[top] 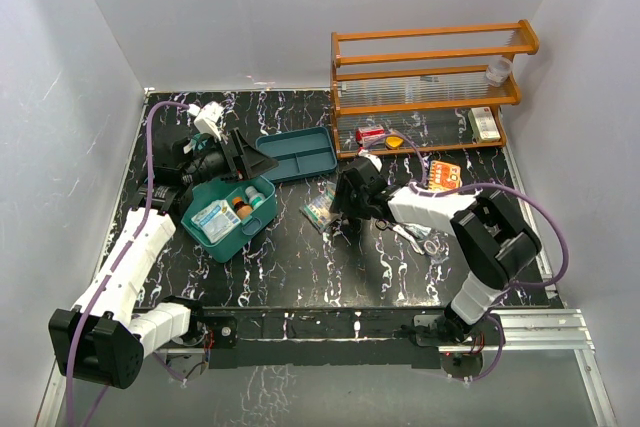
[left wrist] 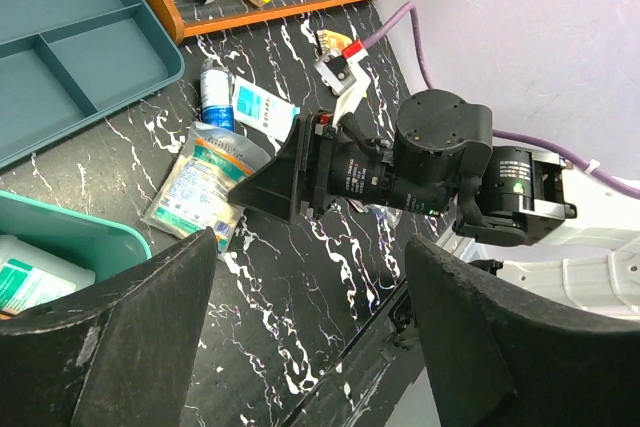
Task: Organize the medicine kit
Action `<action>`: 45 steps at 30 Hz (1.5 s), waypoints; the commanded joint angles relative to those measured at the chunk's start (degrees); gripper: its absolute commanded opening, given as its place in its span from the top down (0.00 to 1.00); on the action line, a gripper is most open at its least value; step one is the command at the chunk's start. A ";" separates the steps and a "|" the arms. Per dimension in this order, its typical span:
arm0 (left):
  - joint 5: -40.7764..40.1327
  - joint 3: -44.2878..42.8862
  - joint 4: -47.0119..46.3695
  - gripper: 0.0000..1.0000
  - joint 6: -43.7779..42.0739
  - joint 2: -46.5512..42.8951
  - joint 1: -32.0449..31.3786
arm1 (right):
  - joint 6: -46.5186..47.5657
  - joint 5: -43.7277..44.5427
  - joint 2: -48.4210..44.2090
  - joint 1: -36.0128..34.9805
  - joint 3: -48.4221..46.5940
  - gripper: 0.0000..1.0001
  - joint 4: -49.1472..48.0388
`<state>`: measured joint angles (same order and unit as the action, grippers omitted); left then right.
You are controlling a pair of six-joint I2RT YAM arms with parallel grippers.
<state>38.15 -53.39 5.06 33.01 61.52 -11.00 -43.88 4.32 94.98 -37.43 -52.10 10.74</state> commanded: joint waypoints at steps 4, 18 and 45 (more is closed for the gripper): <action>0.78 -0.23 -0.42 0.25 -0.58 -0.56 -0.19 | -0.52 -0.25 3.51 0.09 -1.94 0.60 -12.21; 3.40 -1.54 4.89 0.19 -2.14 -0.07 -0.19 | 21.13 -9.79 -11.62 0.11 1.00 1.00 -15.98; 20.30 0.28 -8.77 0.02 8.04 -11.82 -0.23 | 32.85 -65.83 -15.85 0.19 -31.71 1.00 -3.76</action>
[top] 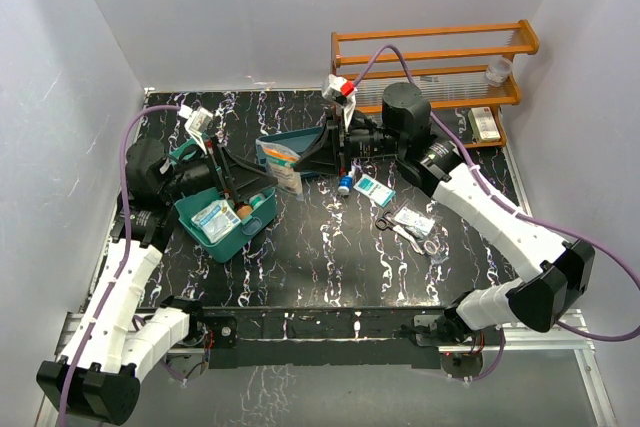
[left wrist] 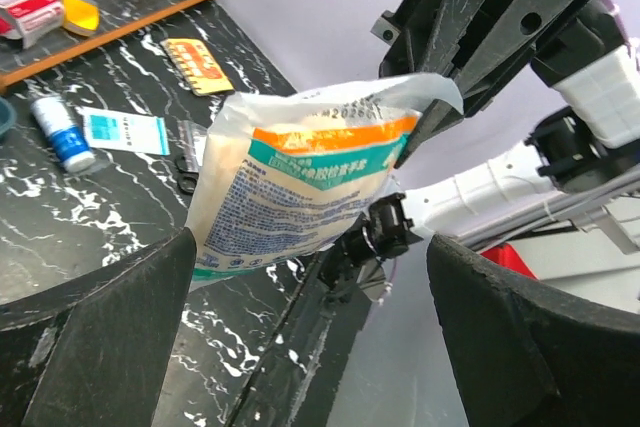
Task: Organize the medicine kit
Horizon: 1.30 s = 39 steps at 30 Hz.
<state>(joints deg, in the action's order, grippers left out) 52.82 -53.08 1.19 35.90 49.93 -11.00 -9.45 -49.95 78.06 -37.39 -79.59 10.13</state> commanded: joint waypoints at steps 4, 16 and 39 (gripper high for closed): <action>6.77 -0.27 -5.03 0.05 5.00 -0.66 -0.23 | -4.27 -16.40 1.39 0.12 -5.21 1.00 -5.95; 12.92 2.38 -14.73 0.24 11.95 -1.83 -0.23 | -10.91 -19.51 0.75 0.13 -3.65 1.00 -13.81; 2.56 -4.26 12.13 1.00 -6.96 -1.19 -0.24 | -9.11 6.63 -1.00 2.94 3.38 0.46 -6.56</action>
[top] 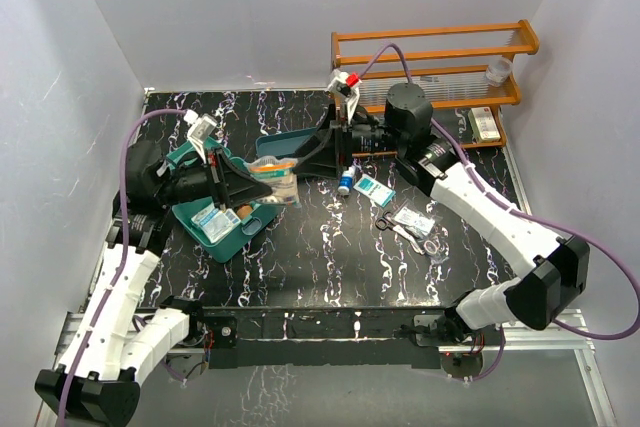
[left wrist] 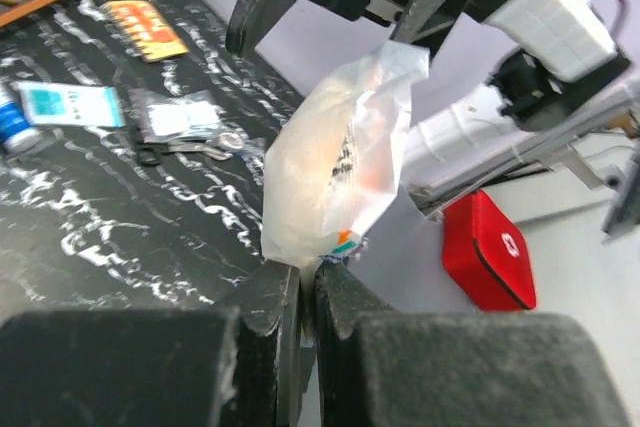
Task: Organize the medicine kit
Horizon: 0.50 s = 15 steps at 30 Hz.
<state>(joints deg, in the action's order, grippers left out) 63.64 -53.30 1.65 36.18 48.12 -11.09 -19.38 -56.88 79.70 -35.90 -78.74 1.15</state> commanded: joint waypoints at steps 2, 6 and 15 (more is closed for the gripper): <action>-16.50 -4.94 19.54 1.00 -9.05 1.56 -0.06 | 0.93 20.84 -3.68 1.83 4.57 0.40 3.65; -35.87 -4.48 30.24 0.99 -7.32 3.71 0.10 | 0.47 33.64 -4.55 1.91 8.10 0.38 6.68; -59.09 -3.15 37.96 0.98 4.77 5.92 1.25 | -2.50 34.56 -3.95 1.95 13.28 0.38 6.15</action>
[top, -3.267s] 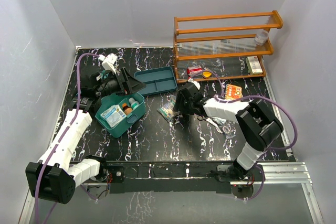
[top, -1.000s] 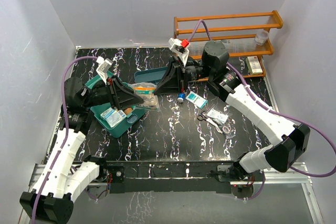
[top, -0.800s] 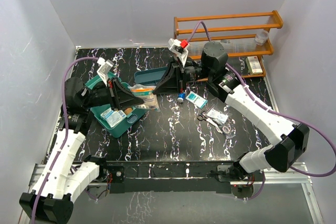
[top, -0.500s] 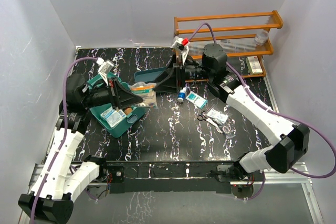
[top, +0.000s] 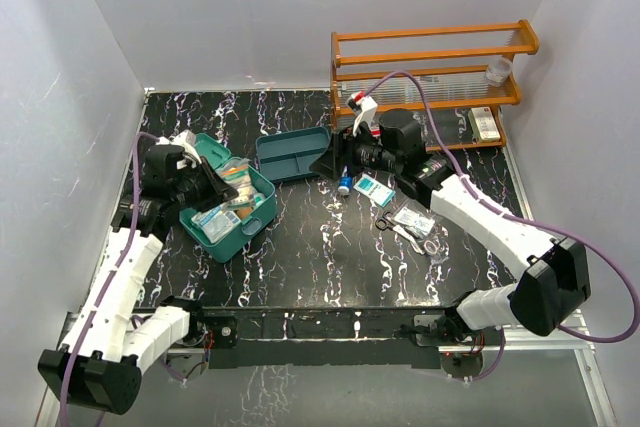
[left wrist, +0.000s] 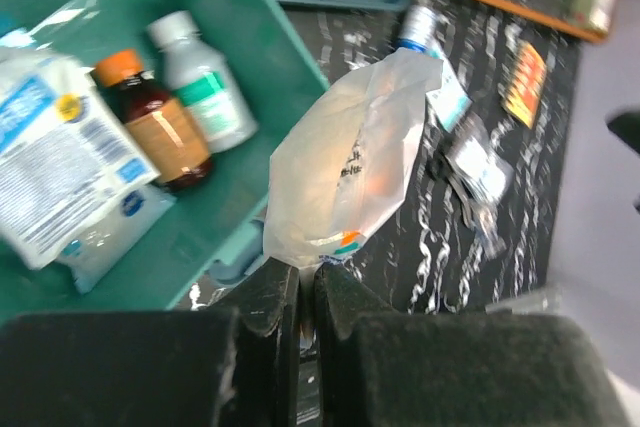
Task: Organize the medicine kit
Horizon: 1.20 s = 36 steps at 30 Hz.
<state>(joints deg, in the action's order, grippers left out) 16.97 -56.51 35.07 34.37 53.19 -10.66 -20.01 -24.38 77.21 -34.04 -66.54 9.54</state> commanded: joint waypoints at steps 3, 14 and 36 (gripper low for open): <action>-15.00 0.65 4.21 0.98 9.12 1.90 1.27 | -3.18 0.95 -0.04 0.06 2.25 0.39 -2.86; -13.53 4.85 1.37 0.98 12.04 8.54 4.19 | -6.89 -2.60 9.91 0.06 1.15 0.40 -2.51; -23.69 7.11 6.89 0.64 16.04 11.84 4.77 | -9.48 -5.93 20.82 -0.04 -2.77 0.42 -3.07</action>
<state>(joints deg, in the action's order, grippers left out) -1.56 -46.89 37.34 50.30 66.19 -6.31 -29.06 -29.56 98.96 -34.06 -67.51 9.47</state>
